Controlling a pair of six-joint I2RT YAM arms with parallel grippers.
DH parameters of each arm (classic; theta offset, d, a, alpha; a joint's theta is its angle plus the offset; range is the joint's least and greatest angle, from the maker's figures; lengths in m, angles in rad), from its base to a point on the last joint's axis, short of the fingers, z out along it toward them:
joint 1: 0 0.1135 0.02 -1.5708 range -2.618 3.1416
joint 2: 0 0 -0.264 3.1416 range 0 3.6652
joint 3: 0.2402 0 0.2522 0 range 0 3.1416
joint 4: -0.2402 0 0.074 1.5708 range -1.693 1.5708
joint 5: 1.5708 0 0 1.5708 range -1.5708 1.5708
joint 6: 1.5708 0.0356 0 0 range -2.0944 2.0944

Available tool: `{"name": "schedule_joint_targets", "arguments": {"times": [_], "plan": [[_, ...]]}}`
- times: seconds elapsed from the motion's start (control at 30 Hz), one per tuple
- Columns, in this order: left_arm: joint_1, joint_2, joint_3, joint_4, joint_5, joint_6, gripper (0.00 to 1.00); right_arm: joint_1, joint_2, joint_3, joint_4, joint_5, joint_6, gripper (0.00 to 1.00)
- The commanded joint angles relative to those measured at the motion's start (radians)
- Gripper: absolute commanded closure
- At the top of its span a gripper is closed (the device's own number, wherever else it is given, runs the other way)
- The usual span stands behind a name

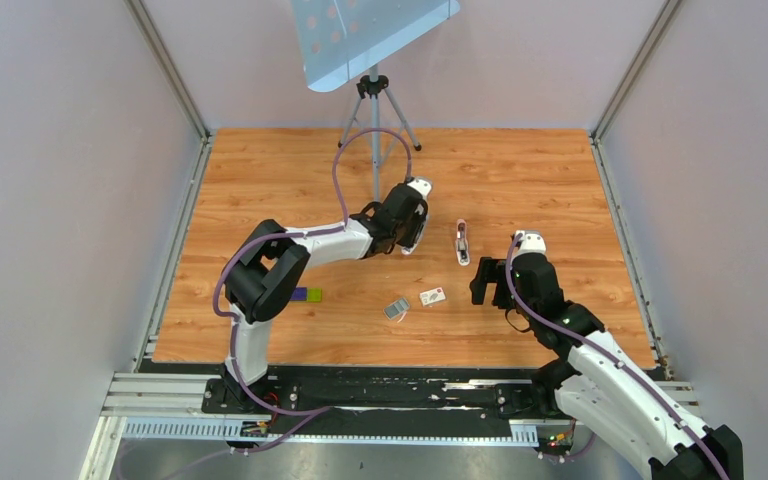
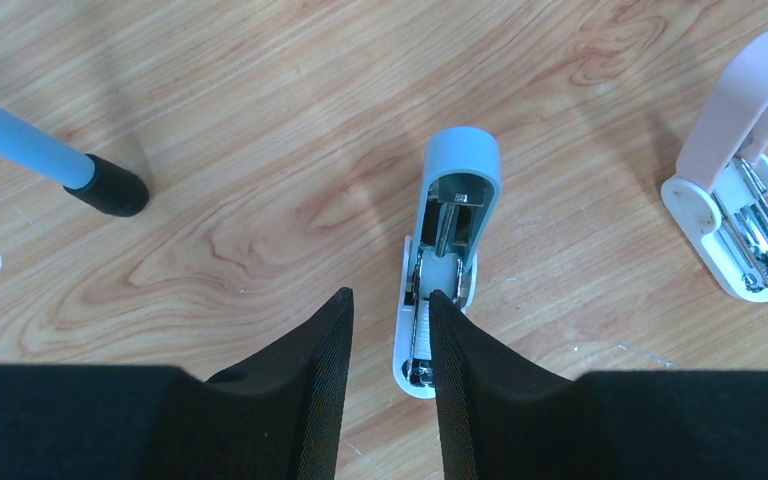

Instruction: Load the staples into the stapler

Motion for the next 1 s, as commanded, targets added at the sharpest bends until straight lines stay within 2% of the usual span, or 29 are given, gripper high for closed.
{"name": "schedule_joint_targets", "arguments": {"times": [0.0, 0.43, 0.97], "plan": [[-0.005, -0.002, 0.037, 0.008, 0.000, -0.003, 0.63, -0.015, -0.007, 0.009, 0.000, 0.027, -0.005, 0.00], [-0.005, 0.051, 0.063, 0.008, 0.002, 0.006, 0.63, -0.016, -0.015, 0.009, -0.003, 0.030, -0.006, 0.00], [-0.005, 0.044, 0.012, 0.008, 0.005, 0.001, 0.63, -0.018, -0.010, 0.009, -0.005, 0.033, -0.008, 0.00]]}}
